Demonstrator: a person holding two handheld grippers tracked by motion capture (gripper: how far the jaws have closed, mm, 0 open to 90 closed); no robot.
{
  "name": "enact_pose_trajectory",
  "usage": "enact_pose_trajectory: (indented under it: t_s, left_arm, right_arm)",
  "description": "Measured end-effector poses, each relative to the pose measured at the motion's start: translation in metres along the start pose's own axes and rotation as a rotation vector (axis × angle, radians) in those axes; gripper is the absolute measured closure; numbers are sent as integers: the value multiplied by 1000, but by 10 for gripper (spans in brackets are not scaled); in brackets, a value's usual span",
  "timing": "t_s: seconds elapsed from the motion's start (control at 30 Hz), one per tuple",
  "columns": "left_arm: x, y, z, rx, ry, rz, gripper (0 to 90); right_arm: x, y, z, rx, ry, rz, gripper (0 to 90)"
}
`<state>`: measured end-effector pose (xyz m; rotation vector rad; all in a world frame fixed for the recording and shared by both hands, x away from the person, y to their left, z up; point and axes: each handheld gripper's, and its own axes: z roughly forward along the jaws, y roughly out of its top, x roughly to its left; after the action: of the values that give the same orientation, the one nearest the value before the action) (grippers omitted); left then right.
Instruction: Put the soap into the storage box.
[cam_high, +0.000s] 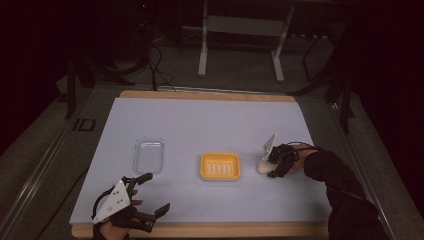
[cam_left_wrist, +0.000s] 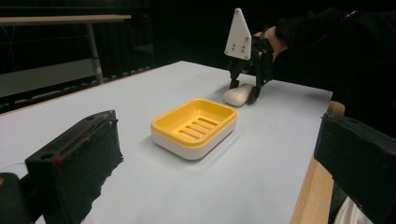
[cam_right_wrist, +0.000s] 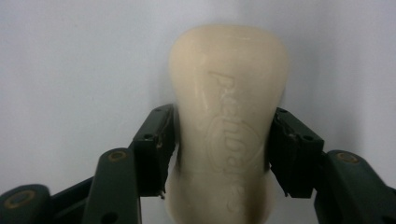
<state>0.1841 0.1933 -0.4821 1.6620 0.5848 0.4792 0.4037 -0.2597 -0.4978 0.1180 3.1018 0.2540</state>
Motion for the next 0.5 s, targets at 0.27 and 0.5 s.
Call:
enact_pose_trajectory:
  t_s: [0.27, 0.5]
  left_arm:
    - [0, 0, 0, 2, 0, -1, 7]
    - [1, 0, 1, 0, -3, -4, 7]
  right_arm:
    - [-2, 6, 0, 35, 16, 66, 496]
    - [-1, 11, -4, 15, 75, 92, 498]
